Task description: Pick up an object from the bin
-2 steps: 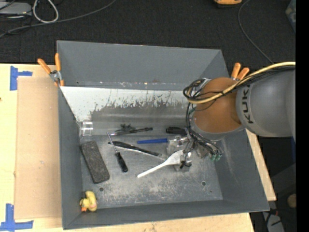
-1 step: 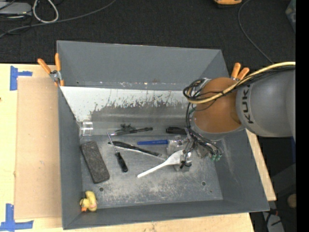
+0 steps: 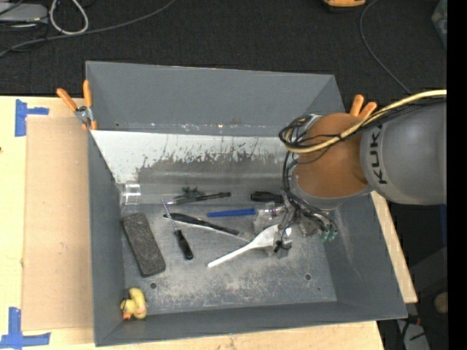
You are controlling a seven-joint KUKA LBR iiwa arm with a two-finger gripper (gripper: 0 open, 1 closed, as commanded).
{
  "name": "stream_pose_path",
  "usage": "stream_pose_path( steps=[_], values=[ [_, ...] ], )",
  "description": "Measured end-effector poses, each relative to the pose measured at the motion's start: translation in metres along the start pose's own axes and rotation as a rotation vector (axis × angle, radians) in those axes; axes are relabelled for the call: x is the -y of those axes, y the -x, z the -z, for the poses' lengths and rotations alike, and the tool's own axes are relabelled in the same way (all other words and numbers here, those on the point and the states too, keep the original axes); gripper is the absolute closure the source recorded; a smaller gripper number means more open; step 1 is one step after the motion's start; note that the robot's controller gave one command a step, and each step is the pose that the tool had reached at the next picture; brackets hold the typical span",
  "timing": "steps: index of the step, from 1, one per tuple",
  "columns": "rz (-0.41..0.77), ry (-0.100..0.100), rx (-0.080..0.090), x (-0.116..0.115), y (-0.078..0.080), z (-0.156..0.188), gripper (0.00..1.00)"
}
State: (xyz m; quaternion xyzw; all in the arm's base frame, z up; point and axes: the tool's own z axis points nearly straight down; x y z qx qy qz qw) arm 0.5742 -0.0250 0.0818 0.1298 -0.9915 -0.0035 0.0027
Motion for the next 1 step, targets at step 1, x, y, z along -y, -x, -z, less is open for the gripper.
stream_pose_path(
  steps=[1],
  values=[
    [0.001, 0.000, 0.002, -0.0007, 0.0005, 0.0126, 1.00]
  ],
)
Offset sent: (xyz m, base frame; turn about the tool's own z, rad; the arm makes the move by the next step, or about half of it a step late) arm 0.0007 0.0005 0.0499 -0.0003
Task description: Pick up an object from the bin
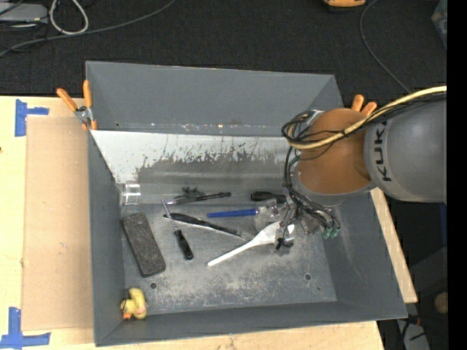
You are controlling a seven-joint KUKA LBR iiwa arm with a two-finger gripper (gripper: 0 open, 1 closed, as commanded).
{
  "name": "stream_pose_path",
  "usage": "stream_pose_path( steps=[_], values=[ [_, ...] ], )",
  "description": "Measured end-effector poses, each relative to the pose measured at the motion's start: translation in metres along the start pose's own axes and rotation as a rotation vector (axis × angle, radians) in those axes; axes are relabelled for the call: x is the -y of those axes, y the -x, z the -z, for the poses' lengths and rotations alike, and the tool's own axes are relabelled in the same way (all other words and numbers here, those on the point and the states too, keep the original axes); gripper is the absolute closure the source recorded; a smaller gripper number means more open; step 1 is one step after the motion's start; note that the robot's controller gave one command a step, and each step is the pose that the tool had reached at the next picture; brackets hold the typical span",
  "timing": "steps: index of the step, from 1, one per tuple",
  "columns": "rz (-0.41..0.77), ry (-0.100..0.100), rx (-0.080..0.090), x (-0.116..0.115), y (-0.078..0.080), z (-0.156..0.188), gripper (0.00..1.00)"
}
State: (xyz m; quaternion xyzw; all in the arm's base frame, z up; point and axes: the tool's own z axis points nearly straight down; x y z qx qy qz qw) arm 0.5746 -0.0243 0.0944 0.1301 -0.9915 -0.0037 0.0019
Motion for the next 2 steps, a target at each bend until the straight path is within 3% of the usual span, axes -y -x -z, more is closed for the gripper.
stream_pose_path(
  steps=[2],
  values=[
    [0.000, 0.004, -0.008, -0.002, -0.002, 0.060, 1.00]
  ],
)
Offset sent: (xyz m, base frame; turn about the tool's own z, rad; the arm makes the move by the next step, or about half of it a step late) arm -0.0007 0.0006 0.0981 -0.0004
